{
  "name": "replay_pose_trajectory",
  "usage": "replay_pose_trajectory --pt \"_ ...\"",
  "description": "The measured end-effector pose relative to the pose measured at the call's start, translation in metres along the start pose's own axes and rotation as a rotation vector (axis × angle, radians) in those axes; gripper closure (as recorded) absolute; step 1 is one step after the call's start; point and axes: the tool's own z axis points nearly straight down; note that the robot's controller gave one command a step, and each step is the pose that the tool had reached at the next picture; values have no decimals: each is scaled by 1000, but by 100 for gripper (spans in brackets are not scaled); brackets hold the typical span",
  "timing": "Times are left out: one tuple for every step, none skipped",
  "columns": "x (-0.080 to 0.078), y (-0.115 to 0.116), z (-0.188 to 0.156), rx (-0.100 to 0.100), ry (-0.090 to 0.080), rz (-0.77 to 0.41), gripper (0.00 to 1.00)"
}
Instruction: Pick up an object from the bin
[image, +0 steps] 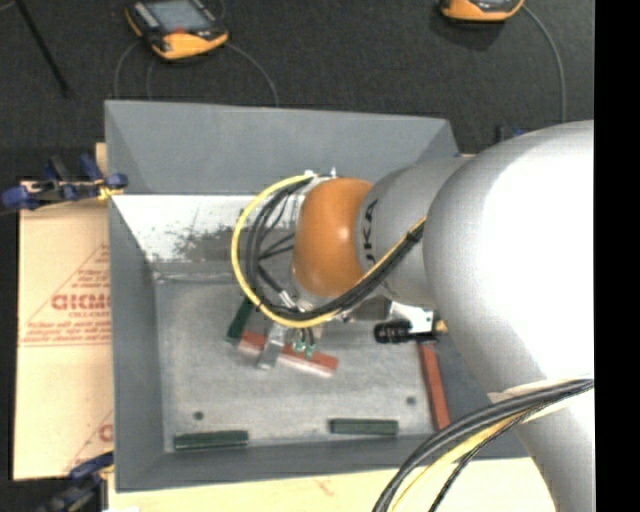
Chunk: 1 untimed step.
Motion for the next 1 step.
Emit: replay_pose_trajectory --pt "-18 -12 -158 -1 -4 15 100"
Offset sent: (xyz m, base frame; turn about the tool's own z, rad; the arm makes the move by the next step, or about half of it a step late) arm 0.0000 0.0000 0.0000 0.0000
